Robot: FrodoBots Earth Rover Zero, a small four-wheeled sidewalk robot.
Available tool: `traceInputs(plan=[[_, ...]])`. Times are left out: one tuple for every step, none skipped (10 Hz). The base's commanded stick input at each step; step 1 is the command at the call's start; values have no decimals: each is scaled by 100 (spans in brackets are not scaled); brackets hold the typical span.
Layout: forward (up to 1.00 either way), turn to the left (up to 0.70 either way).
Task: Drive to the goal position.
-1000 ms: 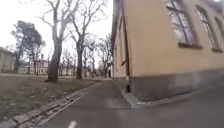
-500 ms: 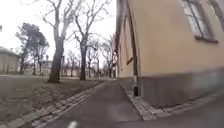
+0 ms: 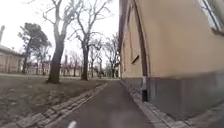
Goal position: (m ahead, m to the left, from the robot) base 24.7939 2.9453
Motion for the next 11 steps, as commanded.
traceInputs(plan=[[100,1],[100,1],[100,1],[100,1],[100,1],[100,1],[100,1],[100,1],[100,1],[100,1],[100,1]])
